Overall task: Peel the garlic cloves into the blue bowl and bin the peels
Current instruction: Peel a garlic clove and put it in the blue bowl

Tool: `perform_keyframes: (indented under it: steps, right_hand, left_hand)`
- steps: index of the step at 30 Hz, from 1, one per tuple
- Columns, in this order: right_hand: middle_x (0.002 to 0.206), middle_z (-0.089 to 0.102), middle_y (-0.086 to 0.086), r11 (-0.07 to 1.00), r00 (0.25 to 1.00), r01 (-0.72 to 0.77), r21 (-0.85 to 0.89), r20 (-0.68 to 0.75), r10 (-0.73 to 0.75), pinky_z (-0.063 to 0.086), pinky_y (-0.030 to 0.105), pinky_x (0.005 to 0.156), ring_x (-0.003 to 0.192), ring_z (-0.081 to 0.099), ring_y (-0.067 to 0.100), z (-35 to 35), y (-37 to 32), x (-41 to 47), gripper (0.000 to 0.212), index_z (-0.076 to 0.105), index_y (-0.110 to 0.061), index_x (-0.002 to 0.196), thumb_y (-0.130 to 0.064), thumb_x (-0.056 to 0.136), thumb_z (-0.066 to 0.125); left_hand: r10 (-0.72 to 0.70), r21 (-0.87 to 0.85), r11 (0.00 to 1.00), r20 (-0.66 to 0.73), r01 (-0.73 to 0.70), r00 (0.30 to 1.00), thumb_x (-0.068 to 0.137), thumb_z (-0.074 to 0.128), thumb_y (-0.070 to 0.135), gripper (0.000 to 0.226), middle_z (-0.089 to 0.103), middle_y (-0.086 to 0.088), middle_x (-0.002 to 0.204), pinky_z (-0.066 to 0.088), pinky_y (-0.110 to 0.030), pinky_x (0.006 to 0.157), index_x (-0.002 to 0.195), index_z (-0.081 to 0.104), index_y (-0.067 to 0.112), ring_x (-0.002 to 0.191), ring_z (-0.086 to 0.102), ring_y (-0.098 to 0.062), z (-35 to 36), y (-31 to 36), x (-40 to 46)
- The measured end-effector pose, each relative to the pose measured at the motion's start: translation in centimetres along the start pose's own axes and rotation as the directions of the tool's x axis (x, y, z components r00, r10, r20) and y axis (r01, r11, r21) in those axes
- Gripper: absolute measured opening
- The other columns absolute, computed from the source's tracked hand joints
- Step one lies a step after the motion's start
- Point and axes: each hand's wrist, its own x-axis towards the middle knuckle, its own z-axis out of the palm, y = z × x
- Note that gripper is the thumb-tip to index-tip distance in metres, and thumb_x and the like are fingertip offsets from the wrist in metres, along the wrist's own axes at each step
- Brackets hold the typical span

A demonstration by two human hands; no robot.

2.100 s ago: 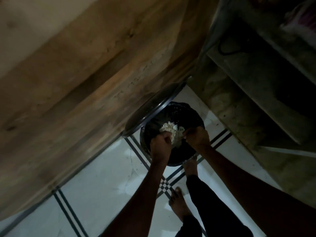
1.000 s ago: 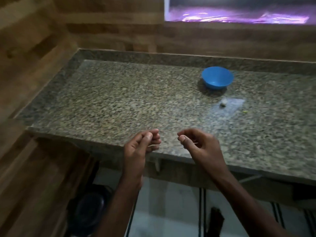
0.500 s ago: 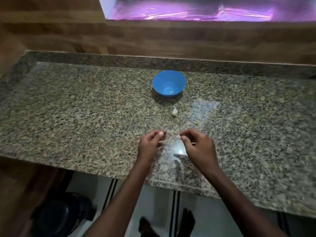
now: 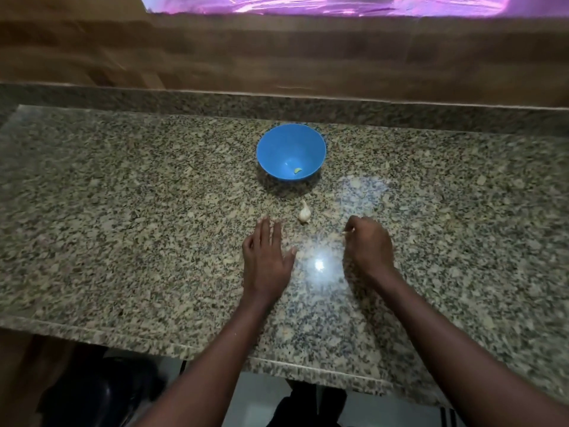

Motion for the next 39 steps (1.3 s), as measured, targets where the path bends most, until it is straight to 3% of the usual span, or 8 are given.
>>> perform_keyframes:
  steps: [6,16,20,23,28,33,36,39]
  right_hand:
    - [0.087,0.074,0.002,0.96,0.993,0.097,0.263,-0.094,-0.074,0.038,0.01,0.057,0.072,0.066,0.012,-3.1,-5.5,6.7,0.007,0.077,-0.01,0.096,-0.008,0.092,0.072]
    - [0.102,0.078,0.011,0.964,0.968,0.228,0.133,-0.138,-0.21,0.055,0.035,0.085,0.096,0.072,0.029,-1.6,-12.0,13.8,0.03,0.081,-0.011,0.108,0.002,0.088,0.063]
    - [0.096,0.077,0.005,0.926,0.943,0.102,0.364,-0.332,0.027,0.045,0.002,0.068,0.076,0.067,0.011,-1.5,-8.7,8.8,0.018,0.079,-0.011,0.104,-0.006,0.093,0.066]
    - [0.087,0.074,0.001,0.908,0.979,-0.099,0.406,-0.122,0.162,0.037,0.002,0.052,0.067,0.062,0.0,0.4,-6.3,5.0,0.011,0.077,-0.014,0.103,-0.014,0.093,0.071]
    - [0.091,0.074,0.003,0.933,0.993,-0.074,0.353,0.11,0.037,0.054,0.031,0.073,0.081,0.069,0.02,3.0,-6.2,4.2,0.033,0.075,-0.018,0.11,-0.031,0.082,0.085]
    - [0.083,0.074,0.002,0.852,0.965,-0.182,0.491,0.258,0.057,0.058,0.031,0.073,0.078,0.072,0.02,2.6,-5.0,5.2,0.025,0.077,-0.016,0.099,-0.019,0.077,0.089]
    - [0.088,0.076,0.021,0.597,0.899,-0.365,0.715,0.436,0.028,0.064,0.041,0.07,0.078,0.076,0.034,0.7,-2.9,4.0,0.024,0.074,-0.002,0.104,0.001,0.081,0.081]
    - [0.098,0.075,0.027,0.424,0.83,-0.479,0.769,0.554,-0.068,0.064,0.034,0.07,0.085,0.075,0.037,-1.4,-1.1,2.1,0.027,0.07,0.006,0.112,0.007,0.085,0.073]
  left_hand:
    - [-0.015,-0.007,1.0,-0.001,0.015,1.0,0.102,0.035,0.056,0.072,0.014,-0.009,0.172,0.024,-0.046,0.12,0.162,0.027,0.016,0.157,0.015,-0.024,-0.3,0.2,-0.1]
    - [-0.018,-0.037,0.999,-0.016,0.017,1.0,0.099,0.043,0.053,0.072,0.021,-0.011,0.17,0.027,-0.047,0.119,0.159,0.033,0.014,0.157,0.018,-0.026,-0.3,0.4,0.0]
    - [-0.012,-0.015,1.0,-0.029,0.011,1.0,0.099,0.043,0.053,0.072,0.022,-0.012,0.169,0.026,-0.048,0.118,0.159,0.035,0.013,0.157,0.019,-0.027,-0.2,0.4,-0.1]
    - [-0.001,-0.018,1.0,-0.046,0.001,0.999,0.099,0.043,0.052,0.072,0.024,-0.014,0.169,0.025,-0.049,0.118,0.158,0.035,0.012,0.156,0.02,-0.029,-0.2,0.5,-0.1]
    - [-0.01,-0.046,0.999,-0.03,0.008,1.0,0.099,0.043,0.053,0.072,0.021,-0.012,0.17,0.023,-0.048,0.12,0.159,0.033,0.013,0.157,0.017,-0.027,-0.6,0.6,-0.1]
    - [-0.073,-0.269,0.961,-0.026,0.063,0.997,0.096,0.053,0.05,0.064,0.028,-0.004,0.166,0.02,-0.048,0.118,0.153,0.044,0.021,0.153,0.022,-0.022,-0.7,0.4,0.2]
    - [-0.126,-0.591,0.8,-0.001,0.101,0.992,0.096,0.065,0.032,0.049,0.051,0.0,0.149,0.041,-0.046,0.112,0.144,0.056,0.024,0.136,0.045,-0.017,-2.9,1.5,0.5]
    - [-0.133,-0.853,0.458,0.213,0.25,0.968,0.096,0.068,0.015,0.045,0.068,0.006,0.126,0.062,-0.039,0.088,0.136,0.064,0.035,0.109,0.068,-0.014,-6.3,4.4,0.6]
